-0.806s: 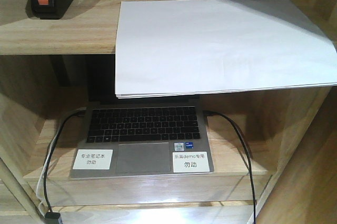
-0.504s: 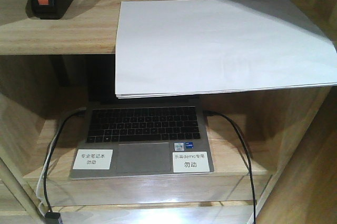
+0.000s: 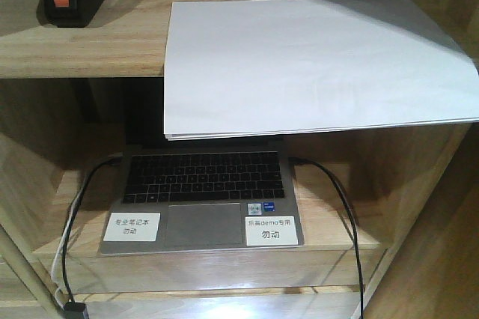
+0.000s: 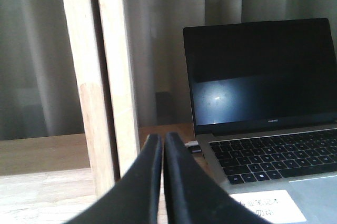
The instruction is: Grab stapler and paper to desk for stapling
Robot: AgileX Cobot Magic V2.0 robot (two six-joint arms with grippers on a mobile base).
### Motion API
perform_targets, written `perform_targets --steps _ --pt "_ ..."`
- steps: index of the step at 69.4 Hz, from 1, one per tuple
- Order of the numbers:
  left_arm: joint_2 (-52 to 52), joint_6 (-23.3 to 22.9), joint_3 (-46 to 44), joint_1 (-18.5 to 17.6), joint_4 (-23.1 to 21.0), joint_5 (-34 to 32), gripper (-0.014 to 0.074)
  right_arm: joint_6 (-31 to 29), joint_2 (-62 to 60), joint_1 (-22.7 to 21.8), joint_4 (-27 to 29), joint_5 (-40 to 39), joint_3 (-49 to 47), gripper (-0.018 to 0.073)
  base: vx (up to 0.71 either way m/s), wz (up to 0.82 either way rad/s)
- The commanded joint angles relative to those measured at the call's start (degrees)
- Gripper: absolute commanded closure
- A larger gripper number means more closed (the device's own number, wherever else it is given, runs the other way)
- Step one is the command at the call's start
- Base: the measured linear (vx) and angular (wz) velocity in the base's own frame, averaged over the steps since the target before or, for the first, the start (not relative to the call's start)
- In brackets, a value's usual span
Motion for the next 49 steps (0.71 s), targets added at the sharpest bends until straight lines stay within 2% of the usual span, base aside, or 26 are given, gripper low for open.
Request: perform_targets --steps 1,19,26,34,43,49 --pt "-0.8 0.0 0.6 0.0 0.0 -4.2 0.0603 -0.3 -0.6 0.0 -0.4 -4.4 0.3 0.0569 0.00 0.00" --pt "-0.8 0.0 0.6 0.0 0.0 -4.2 0.0603 -0.3 -0.6 0.0 -0.4 -4.4 0.3 0.0569 0.00 0.00" --pt "-0.8 0.0 0.6 0.0 0.0 -6.2 0.0603 -0.3 -0.6 0.0 -0.4 -4.4 0.3 0.0569 0.00 0.00" --pt "-0.8 0.0 0.6 0.0 0.0 -13.5 0.0603 -0.3 -0.6 0.0 -0.4 -4.4 0.3 0.0569 0.00 0.00" --pt "-0.8 0.0 -0.5 0.0 -0.1 -25.4 0.0603 -0.3 -0.6 0.0 -0.4 -4.4 0.3 0.0569 0.00 0.00" --pt "-0.8 0.0 -3.1 0.0 -0.1 -28.5 0.0603 -0.3 -0.6 0.0 -0.4 -4.4 0.3 0.0569 0.00 0.00"
